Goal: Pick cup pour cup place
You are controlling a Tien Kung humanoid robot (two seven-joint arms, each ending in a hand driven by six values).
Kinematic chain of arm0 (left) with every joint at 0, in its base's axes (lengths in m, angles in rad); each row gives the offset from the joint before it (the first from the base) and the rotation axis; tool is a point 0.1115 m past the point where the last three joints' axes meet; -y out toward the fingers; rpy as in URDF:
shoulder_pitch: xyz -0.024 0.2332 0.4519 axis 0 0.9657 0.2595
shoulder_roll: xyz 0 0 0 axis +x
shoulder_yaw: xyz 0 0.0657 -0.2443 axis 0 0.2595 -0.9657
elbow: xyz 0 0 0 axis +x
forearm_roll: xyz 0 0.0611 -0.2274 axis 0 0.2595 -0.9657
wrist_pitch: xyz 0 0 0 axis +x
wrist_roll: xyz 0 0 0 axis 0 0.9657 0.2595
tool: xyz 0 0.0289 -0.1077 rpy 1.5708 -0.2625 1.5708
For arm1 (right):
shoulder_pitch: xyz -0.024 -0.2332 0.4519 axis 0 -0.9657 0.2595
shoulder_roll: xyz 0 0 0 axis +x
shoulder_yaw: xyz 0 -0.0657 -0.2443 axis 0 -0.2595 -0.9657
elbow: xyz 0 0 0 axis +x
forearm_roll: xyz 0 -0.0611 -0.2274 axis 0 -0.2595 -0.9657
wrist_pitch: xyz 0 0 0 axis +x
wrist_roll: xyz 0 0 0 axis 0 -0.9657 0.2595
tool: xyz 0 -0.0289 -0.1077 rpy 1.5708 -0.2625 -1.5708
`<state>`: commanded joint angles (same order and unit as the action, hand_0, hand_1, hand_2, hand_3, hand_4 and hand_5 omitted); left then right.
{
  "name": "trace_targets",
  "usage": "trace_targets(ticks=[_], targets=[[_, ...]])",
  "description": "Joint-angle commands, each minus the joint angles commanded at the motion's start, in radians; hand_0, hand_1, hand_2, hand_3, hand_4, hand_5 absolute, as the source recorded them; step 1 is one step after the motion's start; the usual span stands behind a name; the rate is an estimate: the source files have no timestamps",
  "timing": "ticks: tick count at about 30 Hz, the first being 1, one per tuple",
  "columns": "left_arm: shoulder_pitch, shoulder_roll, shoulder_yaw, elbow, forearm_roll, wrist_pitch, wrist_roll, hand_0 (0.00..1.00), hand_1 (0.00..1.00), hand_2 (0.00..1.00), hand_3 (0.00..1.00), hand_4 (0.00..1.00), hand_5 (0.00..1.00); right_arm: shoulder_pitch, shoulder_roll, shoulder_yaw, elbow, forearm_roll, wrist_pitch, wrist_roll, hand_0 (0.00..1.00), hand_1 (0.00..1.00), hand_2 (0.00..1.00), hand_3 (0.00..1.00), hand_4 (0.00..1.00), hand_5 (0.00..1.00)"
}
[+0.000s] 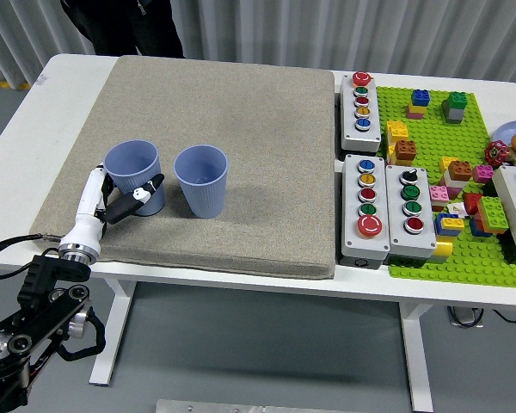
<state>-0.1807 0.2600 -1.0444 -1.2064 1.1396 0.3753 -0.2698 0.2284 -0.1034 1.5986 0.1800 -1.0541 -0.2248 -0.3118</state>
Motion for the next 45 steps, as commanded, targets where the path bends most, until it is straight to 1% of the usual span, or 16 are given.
trace_targets(ticks=[4,7,11,12,17,18,23,24,25,29,30,34,36,45], targets=[[0.023,-0.006,-0.011,-0.008,0.021,-0.008,0.004,0.79,0.827,0.908,0.854,0.926,0.444,-0.001,0.0,0.0,0.0,0.0,0.001,0.0,0.706,0.633,0.583,0.569,0.002,0.064],[0.03,-0.008,-0.013,-0.015,0.034,-0.009,0.006,0.796,0.825,0.923,0.864,0.929,0.449,-0.002,0.0,0.001,0.0,-0.002,0.001,-0.001,0.706,0.632,0.583,0.569,0.002,0.063],[0.032,-0.009,-0.014,-0.015,0.043,-0.011,0.008,0.796,0.825,0.923,0.864,0.929,0.449,-0.004,0.0,0.003,0.0,-0.009,0.003,-0.003,0.706,0.632,0.583,0.569,0.002,0.063],[0.032,-0.009,-0.015,-0.015,0.046,-0.012,0.009,0.802,0.828,0.931,0.888,0.93,0.444,-0.005,0.0,0.004,0.0,-0.01,0.003,-0.003,0.706,0.632,0.583,0.569,0.002,0.063],[0.033,-0.009,-0.016,-0.016,0.056,-0.013,0.012,0.802,0.828,0.931,0.888,0.93,0.444,-0.005,0.0,0.003,0.0,-0.008,0.004,-0.003,0.706,0.632,0.583,0.569,0.002,0.063],[0.033,-0.009,-0.016,-0.017,0.059,-0.013,0.012,0.812,0.844,0.941,0.903,0.939,0.451,-0.005,0.0,0.002,0.0,-0.008,0.004,-0.003,0.706,0.632,0.583,0.569,0.002,0.059],[0.034,-0.009,-0.016,-0.022,0.072,-0.014,0.014,0.812,0.844,0.941,0.903,0.939,0.451,-0.007,0.0,0.003,0.0,-0.012,0.006,-0.004,0.706,0.632,0.583,0.569,0.002,0.059],[0.035,-0.009,-0.017,-0.023,0.075,-0.013,0.014,0.82,0.864,0.98,0.947,0.944,0.454,-0.008,0.0,0.003,0.0,-0.013,0.006,-0.005,0.706,0.632,0.582,0.569,0.002,0.059],[0.036,-0.009,-0.018,-0.023,0.077,-0.013,0.015,0.82,0.864,0.98,0.947,0.944,0.454,-0.008,0.0,0.004,0.0,-0.014,0.006,-0.005,0.706,0.632,0.582,0.569,0.002,0.059],[0.045,-0.009,-0.035,-0.028,0.086,-0.01,0.015,0.82,0.864,0.98,0.947,0.944,0.454,-0.011,0.0,0.007,0.0,-0.02,0.008,-0.006,0.706,0.632,0.582,0.569,0.002,0.059],[0.049,-0.008,-0.041,-0.031,0.088,-0.009,0.015,0.848,0.879,0.998,0.981,0.952,0.463,-0.011,0.0,0.007,0.0,-0.02,0.008,-0.006,0.705,0.632,0.582,0.569,0.002,0.059],[0.063,-0.005,-0.064,-0.046,0.1,-0.009,0.014,0.848,0.879,0.998,0.981,0.952,0.463,-0.011,-0.001,0.008,0.0,-0.019,0.009,-0.005,0.705,0.632,0.582,0.569,0.002,0.059],[0.067,-0.004,-0.071,-0.051,0.104,-0.011,0.015,0.866,0.894,0.998,0.991,0.966,0.481,-0.009,-0.001,0.008,0.0,-0.018,0.009,-0.004,0.705,0.632,0.582,0.569,0.002,0.061],[0.098,0.002,-0.095,-0.083,0.137,-0.02,0.023,0.874,0.901,0.998,0.995,0.969,0.483,-0.005,-0.001,0.007,0.0,-0.012,0.009,-0.003,0.706,0.632,0.582,0.569,0.002,0.061]])
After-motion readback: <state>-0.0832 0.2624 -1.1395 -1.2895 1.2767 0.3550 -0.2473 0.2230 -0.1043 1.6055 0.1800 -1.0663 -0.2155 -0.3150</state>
